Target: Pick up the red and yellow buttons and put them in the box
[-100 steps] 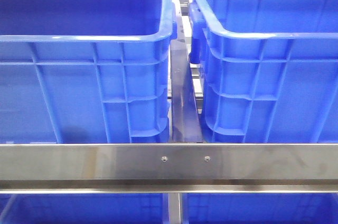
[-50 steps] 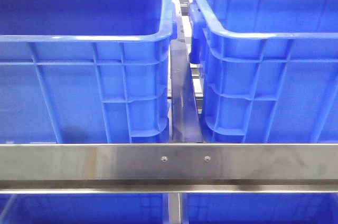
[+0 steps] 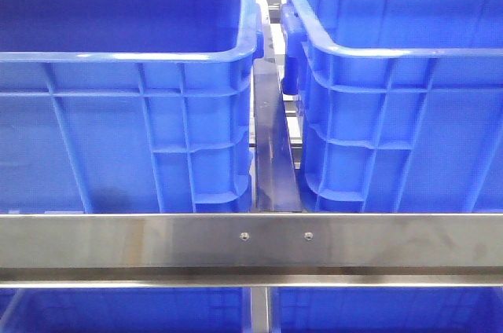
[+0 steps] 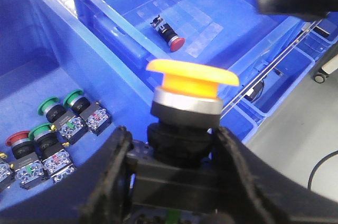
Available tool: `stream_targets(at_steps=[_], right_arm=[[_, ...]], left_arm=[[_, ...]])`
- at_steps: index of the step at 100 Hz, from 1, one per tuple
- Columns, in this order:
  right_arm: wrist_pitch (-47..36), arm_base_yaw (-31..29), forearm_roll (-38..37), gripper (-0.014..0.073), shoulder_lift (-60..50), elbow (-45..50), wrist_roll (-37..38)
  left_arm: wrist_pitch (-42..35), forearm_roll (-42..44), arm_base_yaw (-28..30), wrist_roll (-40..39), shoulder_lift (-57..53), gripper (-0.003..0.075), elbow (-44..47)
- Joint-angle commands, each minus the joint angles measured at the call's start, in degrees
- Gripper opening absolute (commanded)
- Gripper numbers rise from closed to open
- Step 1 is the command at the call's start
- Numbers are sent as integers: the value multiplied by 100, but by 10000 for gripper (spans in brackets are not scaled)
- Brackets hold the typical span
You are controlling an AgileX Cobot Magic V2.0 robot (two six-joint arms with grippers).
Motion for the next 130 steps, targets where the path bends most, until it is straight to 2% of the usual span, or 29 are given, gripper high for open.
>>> stream_targets(at_steps=[1, 18, 39, 60, 78, 86, 98, 112, 119, 130], right_arm=[[272, 279, 832, 654, 237, -378, 17], [-289, 1102, 826, 654, 681, -817, -20], [-827, 1760, 775, 654, 1030, -1348, -42], [-1022, 2228, 697, 654, 1335, -1749, -42], [-1113, 2294, 674, 647, 1437, -1796, -44], [-1106, 2294, 674, 588, 1437, -1796, -44], [-1053, 2294, 669, 430, 1437, -1796, -44], [-837, 2294, 609, 286, 1437, -1796, -101], [-788, 2294, 590, 243, 1437, -1796, -107], [-821, 2294, 567, 226, 1437, -1796, -128]], left_arm=[[-403, -50, -43, -3, -39, -19, -156], [-403, -50, -43, -3, -39, -19, -156], [-403, -50, -43, -3, -39, -19, -156], [-403, -50, -43, -3, -39, -19, -156], [-403, -50, -43, -3, -39, -19, -156], [-403, -50, -43, -3, -39, -19, -156], [-403, -50, -43, -3, -16, -19, -156], [-392, -50, -43, -3, 56, -19, -156], [-392, -50, -43, -3, 96, -19, -156], [-381, -50, -43, -3, 134, -19, -156]])
